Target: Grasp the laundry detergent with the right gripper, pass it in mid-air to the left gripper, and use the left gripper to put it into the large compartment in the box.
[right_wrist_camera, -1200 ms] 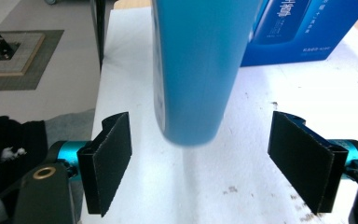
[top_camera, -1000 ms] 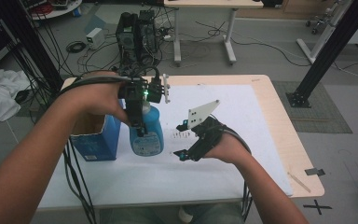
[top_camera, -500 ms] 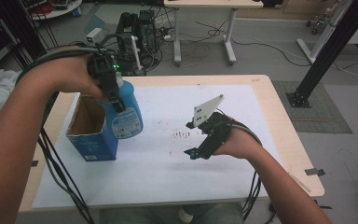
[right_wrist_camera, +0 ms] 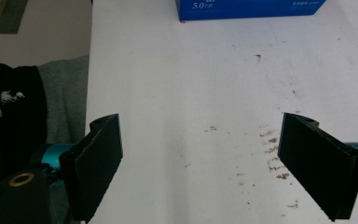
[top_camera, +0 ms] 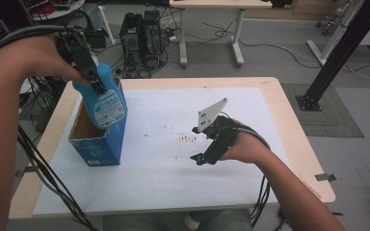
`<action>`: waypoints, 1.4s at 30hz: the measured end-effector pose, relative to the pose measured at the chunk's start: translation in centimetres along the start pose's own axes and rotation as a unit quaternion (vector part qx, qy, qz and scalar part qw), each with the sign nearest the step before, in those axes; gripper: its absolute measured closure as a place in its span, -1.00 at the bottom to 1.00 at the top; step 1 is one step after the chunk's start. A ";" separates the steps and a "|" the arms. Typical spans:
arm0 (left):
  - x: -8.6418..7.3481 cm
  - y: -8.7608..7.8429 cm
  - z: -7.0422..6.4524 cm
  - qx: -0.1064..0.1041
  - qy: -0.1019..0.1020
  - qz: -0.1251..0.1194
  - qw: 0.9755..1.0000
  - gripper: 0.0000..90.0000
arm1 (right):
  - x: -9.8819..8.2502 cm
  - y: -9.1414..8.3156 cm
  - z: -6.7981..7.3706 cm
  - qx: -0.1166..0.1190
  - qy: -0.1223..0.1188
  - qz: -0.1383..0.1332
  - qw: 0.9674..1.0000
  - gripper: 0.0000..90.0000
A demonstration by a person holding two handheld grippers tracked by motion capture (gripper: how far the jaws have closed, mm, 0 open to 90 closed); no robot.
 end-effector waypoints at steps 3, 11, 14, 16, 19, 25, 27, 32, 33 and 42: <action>-0.6 -0.2 0.7 -0.002 -0.006 -0.001 1.000 -0.14 | 0.0 0.1 0.0 0.000 0.002 0.001 1.000 -0.71; -2.3 -0.1 3.7 0.005 -0.069 -0.001 0.998 -0.14 | -0.1 0.1 -0.2 -0.003 0.006 0.006 1.000 -0.71; -2.7 0.3 4.5 0.001 -0.100 -0.002 0.995 -0.14 | -0.2 0.0 -0.2 -0.004 0.004 0.011 1.000 -0.71; -2.8 0.8 4.9 -0.005 -0.109 -0.001 0.994 -0.14 | -0.1 0.0 -0.3 -0.005 0.004 0.013 1.000 -0.71; -3.0 1.7 5.6 -0.003 -0.121 0.003 0.993 -0.14 | -0.1 -0.1 -0.4 -0.009 0.007 0.014 1.000 -0.71; -3.3 3.5 6.3 -0.004 -0.125 0.021 0.992 -0.14 | -0.2 0.0 -0.3 -0.008 0.008 0.022 1.000 -0.71; -3.3 4.2 6.5 -0.005 -0.126 0.024 0.992 -0.14 | -0.2 -0.1 -0.2 -0.007 0.009 0.023 1.000 -0.71; -3.3 6.6 6.7 -0.013 -0.123 0.027 0.992 -0.14 | -0.1 -0.1 -0.1 -0.007 0.007 0.025 1.000 -0.71; -3.2 7.0 6.7 -0.012 -0.123 0.026 0.992 -0.14 | -0.1 -0.1 -0.1 -0.006 0.005 0.027 1.000 -0.71; -3.5 10.7 6.9 -0.011 -0.058 0.050 0.997 -0.14 | 0.0 0.0 0.0 -0.010 0.000 0.027 1.000 -0.71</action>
Point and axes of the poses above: each handheld gripper's, and its own axes: y roughly forward along the jaws, x roughly out of its top, z roughly to its left, the point moved 9 cm from there along y, roughly forward along the jaws
